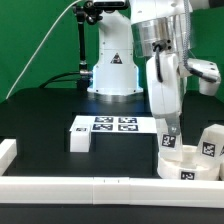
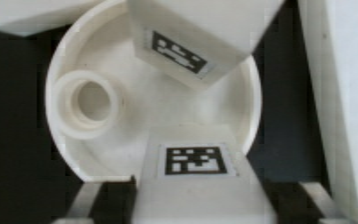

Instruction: Assemble stool

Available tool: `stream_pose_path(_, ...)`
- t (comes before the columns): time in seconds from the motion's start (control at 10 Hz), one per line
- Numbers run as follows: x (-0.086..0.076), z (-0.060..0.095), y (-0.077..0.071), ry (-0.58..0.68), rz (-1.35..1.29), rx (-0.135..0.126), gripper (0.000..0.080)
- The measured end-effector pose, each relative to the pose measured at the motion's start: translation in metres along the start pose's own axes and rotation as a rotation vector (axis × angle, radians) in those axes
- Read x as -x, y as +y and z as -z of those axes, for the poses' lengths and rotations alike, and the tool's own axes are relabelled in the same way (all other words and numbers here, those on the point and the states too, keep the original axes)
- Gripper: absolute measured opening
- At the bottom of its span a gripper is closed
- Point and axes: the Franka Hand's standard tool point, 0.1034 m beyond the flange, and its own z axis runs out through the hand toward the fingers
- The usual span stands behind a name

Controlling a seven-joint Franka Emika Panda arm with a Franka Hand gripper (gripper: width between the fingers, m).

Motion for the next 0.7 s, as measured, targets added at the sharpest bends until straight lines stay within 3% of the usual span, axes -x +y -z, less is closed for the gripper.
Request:
stream_pose_path(0.2,-0.0007,-0.0001,0.0003,-0.008,-0.193,-0.020,0.0338)
stream_pose_path(0.5,-0.0010,0.0004,0.0022,-0.047,-0.407,-0.082,0.0338)
stream_pose_path(0.7,-0.0008,-0.0001,0.0024,-0.053,-0.387,-0.091,0.0338)
